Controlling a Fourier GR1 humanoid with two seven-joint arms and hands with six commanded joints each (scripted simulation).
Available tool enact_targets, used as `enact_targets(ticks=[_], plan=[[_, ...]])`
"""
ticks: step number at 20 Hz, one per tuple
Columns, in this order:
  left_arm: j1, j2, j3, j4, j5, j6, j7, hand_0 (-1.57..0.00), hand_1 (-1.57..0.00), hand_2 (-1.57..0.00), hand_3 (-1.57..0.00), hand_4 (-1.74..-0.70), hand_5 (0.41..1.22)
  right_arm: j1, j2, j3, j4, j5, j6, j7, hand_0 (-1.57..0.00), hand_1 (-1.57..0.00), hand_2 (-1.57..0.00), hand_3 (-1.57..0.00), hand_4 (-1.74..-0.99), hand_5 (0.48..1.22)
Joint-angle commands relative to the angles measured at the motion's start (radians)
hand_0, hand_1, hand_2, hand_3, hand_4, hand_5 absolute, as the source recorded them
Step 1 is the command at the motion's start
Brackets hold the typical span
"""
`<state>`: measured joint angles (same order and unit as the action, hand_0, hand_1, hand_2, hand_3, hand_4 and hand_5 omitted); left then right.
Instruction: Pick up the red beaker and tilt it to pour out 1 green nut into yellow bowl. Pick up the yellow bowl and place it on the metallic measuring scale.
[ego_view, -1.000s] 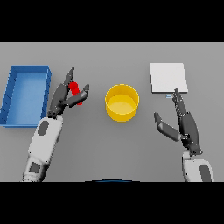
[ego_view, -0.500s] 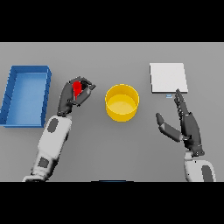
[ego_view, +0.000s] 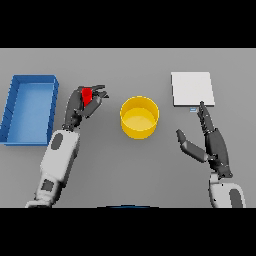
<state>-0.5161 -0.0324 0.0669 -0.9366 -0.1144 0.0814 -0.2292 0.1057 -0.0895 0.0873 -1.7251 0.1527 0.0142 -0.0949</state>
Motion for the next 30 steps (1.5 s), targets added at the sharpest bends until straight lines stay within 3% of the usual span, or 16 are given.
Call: enact_targets(ticks=[1,7,12,14,16,21,27,29,30], plan=[[0.001,0.002,0.002,-0.030,0.017,-0.011,0.012,-1.51,-1.52,-1.52,-1.50,-1.68,1.144,0.005,0.002,0.007,0.003,0.013,-0.004,-0.008,0.00,0.00,0.00,0.00,-1.238,0.643],[-0.030,0.054,-0.044,-0.116,0.019,-0.039,0.099,-1.56,-1.56,-1.56,-1.55,-1.72,1.130,-0.009,0.001,0.008,0.018,0.036,-0.019,-0.030,0.00,0.00,0.00,0.00,-1.219,0.653],[-0.048,0.099,-0.085,-0.108,-0.015,-0.046,0.110,-1.56,-1.56,-1.56,-1.55,-1.72,1.139,-0.006,-0.011,0.007,0.011,0.046,-0.021,-0.046,0.00,0.00,0.00,0.00,-1.219,0.661],[-0.064,0.127,-0.133,-0.116,-0.071,-0.040,0.121,-1.56,-1.56,-1.56,-1.56,-1.73,1.134,-0.001,-0.014,0.012,0.017,0.062,-0.024,-0.037,0.00,0.00,0.00,0.00,-1.210,0.664],[-0.100,0.172,-0.183,-0.127,-0.126,-0.062,0.187,-1.56,-1.57,-1.57,-1.56,-1.73,1.124,-0.007,-0.015,0.006,0.023,0.058,-0.025,-0.031,0.00,0.00,0.00,0.00,-1.199,0.658],[-0.179,0.247,-0.343,-0.127,-0.285,-0.113,0.276,-1.57,-1.57,-1.57,-1.57,-1.74,1.129,0.000,-0.010,0.019,-0.001,0.059,-0.017,-0.007,0.00,0.00,0.00,0.00,-1.178,0.663],[-0.299,0.303,-0.543,-0.098,-0.502,-0.189,0.355,-1.57,-1.57,-1.57,-1.57,-1.74,1.183,0.012,-0.009,0.012,-0.013,0.035,-0.005,-0.015,0.00,0.00,0.00,0.00,-1.183,0.673],[-0.348,0.281,-0.607,-0.054,-0.577,-0.222,0.386,-1.57,-1.57,-1.57,-1.57,-1.74,1.197,-0.002,-0.008,0.010,-0.013,0.032,-0.005,0.010,0.00,0.00,0.00,0.00,-1.187,0.676],[-0.370,0.286,-0.632,-0.040,-0.604,-0.259,0.387,-1.57,-1.57,-1.57,-1.57,-1.69,1.202,0.010,-0.004,0.016,-0.012,0.035,-0.004,0.008,0.00,0.00,0.00,0.00,-1.191,0.675]])
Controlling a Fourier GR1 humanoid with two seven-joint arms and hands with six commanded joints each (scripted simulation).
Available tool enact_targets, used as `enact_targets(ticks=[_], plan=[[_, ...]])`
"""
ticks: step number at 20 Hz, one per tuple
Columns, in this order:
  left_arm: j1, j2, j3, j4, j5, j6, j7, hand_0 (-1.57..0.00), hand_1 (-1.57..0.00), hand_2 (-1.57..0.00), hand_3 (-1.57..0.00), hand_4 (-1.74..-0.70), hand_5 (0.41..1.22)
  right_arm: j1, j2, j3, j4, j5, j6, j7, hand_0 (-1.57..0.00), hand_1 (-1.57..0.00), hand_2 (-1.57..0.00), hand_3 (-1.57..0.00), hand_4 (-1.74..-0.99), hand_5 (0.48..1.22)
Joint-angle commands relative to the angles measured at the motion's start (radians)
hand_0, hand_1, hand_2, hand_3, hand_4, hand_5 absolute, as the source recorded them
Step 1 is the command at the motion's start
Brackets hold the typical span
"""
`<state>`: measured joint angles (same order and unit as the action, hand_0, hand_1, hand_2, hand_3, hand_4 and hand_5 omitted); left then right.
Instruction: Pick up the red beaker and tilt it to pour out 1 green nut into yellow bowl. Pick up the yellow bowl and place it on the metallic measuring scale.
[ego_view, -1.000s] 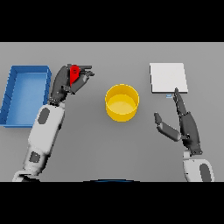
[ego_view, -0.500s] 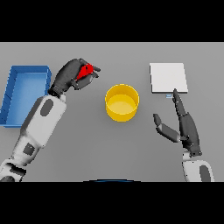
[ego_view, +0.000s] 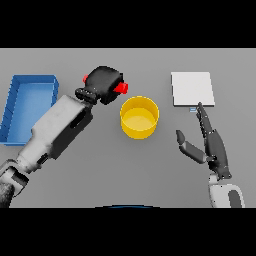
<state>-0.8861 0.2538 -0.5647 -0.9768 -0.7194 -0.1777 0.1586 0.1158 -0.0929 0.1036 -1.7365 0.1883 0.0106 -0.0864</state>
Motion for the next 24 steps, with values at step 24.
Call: enact_targets(ticks=[24], plan=[[-0.352,-0.009,-0.498,0.210,-0.504,-0.150,-0.314,-1.57,-1.57,-1.57,-1.56,-1.74,1.221,-0.008,0.028,-0.015,0.020,-0.006,-0.032,-0.014,0.00,0.00,0.00,0.00,-1.129,0.566]])
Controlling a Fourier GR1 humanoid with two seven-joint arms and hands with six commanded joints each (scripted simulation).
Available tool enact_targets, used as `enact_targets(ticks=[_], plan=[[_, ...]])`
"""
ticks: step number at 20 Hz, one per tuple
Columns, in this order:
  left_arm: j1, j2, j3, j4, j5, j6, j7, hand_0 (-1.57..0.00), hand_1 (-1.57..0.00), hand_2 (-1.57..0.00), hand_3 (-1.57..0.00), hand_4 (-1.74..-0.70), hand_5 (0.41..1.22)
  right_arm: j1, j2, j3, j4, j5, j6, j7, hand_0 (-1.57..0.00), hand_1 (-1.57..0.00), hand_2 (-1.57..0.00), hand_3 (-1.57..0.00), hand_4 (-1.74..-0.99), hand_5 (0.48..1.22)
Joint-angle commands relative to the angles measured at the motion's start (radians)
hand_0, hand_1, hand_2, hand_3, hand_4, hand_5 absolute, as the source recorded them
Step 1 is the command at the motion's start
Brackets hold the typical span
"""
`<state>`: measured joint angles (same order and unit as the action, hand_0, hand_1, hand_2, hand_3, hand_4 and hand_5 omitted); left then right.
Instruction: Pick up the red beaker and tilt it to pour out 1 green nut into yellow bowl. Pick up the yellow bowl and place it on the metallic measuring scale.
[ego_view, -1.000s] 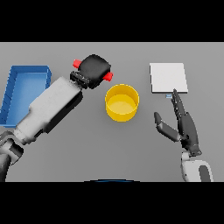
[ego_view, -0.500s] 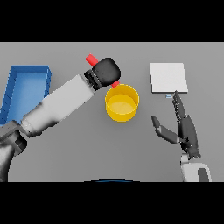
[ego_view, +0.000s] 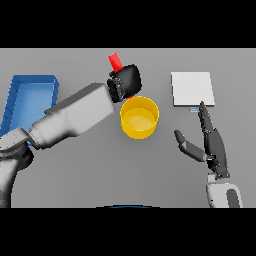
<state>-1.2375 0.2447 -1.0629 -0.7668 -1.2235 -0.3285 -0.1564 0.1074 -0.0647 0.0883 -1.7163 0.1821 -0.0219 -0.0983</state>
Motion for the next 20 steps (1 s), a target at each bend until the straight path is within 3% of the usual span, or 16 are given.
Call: enact_targets(ticks=[1,3,5,11,17,20], plan=[[-0.014,0.010,-0.012,-0.005,-0.012,0.007,-0.025,-1.57,-1.57,-1.57,-1.57,-1.73,1.221,0.020,-0.006,0.006,-0.019,0.008,0.002,-0.021,0.00,0.00,0.00,0.00,-1.132,0.573],[-0.021,-0.004,-0.043,0.000,-0.046,0.010,-0.022,-1.57,-1.57,-1.57,-1.57,-1.73,1.221,-0.004,0.003,0.007,-0.008,0.007,-0.002,0.000,0.00,0.00,0.00,0.00,-1.136,0.579],[-0.052,-0.024,-0.071,0.019,-0.086,0.017,-0.015,-1.57,-1.57,-1.57,-1.57,-1.73,1.221,0.006,-0.002,0.002,-0.014,-0.001,0.002,-0.014,0.00,0.00,0.00,0.00,-1.133,0.579],[-0.239,-0.012,-0.095,0.060,-0.149,0.025,-0.111,-1.57,-1.57,-1.57,-1.57,-1.73,1.221,0.000,0.011,0.003,-0.004,0.004,-0.009,-0.007,0.00,0.00,0.00,0.00,-1.138,0.565],[-0.406,0.075,0.115,0.231,-0.057,0.081,-0.070,-1.57,-1.57,-1.57,-1.57,-1.72,1.221,-0.007,0.015,0.012,-0.004,0.005,-0.005,-0.025,0.00,0.00,0.00,0.00,-1.117,0.554],[-0.452,0.121,0.329,0.360,0.098,0.016,0.033,-1.57,-1.57,-1.57,-1.52,-1.73,1.221,-0.005,0.006,0.017,0.011,-0.005,0.019,-0.047,0.00,0.00,0.00,0.00,-1.102,0.572]])
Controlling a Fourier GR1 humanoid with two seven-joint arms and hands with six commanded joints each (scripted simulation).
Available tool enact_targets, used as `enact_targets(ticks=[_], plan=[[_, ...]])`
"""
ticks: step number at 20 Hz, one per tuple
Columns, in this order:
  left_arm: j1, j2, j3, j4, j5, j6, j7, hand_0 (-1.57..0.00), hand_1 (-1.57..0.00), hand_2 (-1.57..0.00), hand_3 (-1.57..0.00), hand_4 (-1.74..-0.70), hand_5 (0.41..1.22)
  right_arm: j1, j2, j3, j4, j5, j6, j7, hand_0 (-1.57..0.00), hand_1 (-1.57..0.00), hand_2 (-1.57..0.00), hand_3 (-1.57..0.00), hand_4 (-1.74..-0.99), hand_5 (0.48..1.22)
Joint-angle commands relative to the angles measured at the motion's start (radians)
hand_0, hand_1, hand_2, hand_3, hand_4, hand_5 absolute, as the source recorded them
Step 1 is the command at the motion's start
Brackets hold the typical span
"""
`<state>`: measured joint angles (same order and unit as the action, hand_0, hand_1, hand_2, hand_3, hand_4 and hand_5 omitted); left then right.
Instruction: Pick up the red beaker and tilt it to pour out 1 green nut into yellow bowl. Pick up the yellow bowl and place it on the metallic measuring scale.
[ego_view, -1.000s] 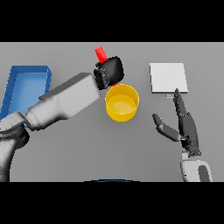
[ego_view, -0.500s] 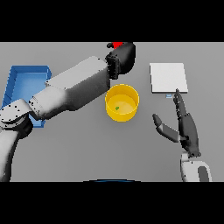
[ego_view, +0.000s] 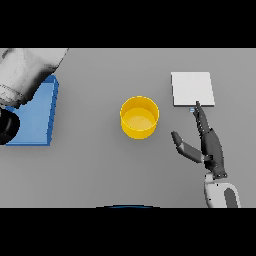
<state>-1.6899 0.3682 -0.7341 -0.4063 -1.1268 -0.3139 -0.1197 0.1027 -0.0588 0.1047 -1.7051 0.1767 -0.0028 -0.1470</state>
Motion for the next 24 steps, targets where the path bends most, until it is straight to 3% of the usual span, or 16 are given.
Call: enact_targets(ticks=[1,4,7,8,11,13,15,16,22,23,24], plan=[[-0.004,0.029,0.080,0.033,0.067,-0.008,0.013,-1.57,-1.57,-1.57,-1.51,-1.73,1.221,-0.001,-0.003,0.004,0.002,0.004,0.004,-0.007,0.00,0.00,0.00,0.00,-1.104,0.576],[0.030,0.124,0.317,0.133,0.274,-0.005,0.071,-1.57,-1.57,-1.57,-1.52,-1.74,1.221,-0.015,-0.006,-0.003,0.008,-0.011,0.008,0.003,0.00,0.00,0.00,0.00,-1.116,0.582],[0.108,0.197,0.472,0.182,0.423,0.057,0.109,-1.57,-1.57,-1.57,-1.54,-1.74,1.221,-0.024,-0.008,0.002,0.008,-0.001,0.003,0.003,0.00,0.00,0.00,0.00,-1.125,0.601],[0.152,0.213,0.508,0.180,0.466,0.082,0.123,-1.57,-1.57,-1.57,-1.55,-1.74,1.221,-0.033,-0.020,-0.001,0.015,0.013,-0.002,0.016,0.00,0.00,0.00,0.00,-1.127,0.606],[0.289,0.227,0.561,0.152,0.541,0.188,0.260,-1.57,-1.57,-1.57,-1.56,-1.74,1.221,-0.031,-0.024,0.011,0.026,0.021,0.009,-0.003,0.00,0.00,0.00,0.00,-1.138,0.626],[0.391,0.225,0.621,0.111,0.622,0.264,0.296,-1.57,-1.57,-1.57,-1.56,-1.74,1.221,-0.036,-0.033,0.008,0.012,0.013,0.018,0.011,0.00,0.00,0.00,0.00,-1.134,0.632],[0.464,0.225,0.676,0.063,0.689,0.312,0.376,-1.57,-1.57,-1.57,-1.57,-1.74,1.221,-0.044,-0.039,0.001,0.020,0.003,0.024,0.022,0.00,0.00,0.00,0.00,-1.138,0.648],[0.511,0.225,0.691,0.021,0.715,0.324,0.414,-1.57,-1.57,-1.57,-1.57,-1.74,1.221,-0.026,-0.040,0.006,0.010,0.001,0.030,0.000,0.00,0.00,0.00,0.00,-1.133,0.655],[0.915,0.182,0.728,-0.371,0.859,0.399,0.494,-1.57,-1.57,-1.57,-1.57,-1.74,1.221,-0.020,-0.032,0.014,0.021,0.021,0.016,-0.018,0.00,0.00,0.00,0.00,-1.159,0.677],[0.956,0.176,0.727,-0.422,0.866,0.408,0.541,-1.57,-1.57,-1.57,-1.57,-1.74,1.221,-0.027,-0.043,0.004,0.020,0.017,0.017,-0.015,0.00,0.00,0.00,0.00,-1.166,0.676],[0.998,0.169,0.726,-0.477,0.874,0.420,0.554,-1.57,-1.57,-1.57,-1.57,-1.74,1.186,-0.024,-0.035,0.016,0.022,0.026,0.017,-0.013,0.00,0.00,0.00,0.00,-1.175,0.676]])
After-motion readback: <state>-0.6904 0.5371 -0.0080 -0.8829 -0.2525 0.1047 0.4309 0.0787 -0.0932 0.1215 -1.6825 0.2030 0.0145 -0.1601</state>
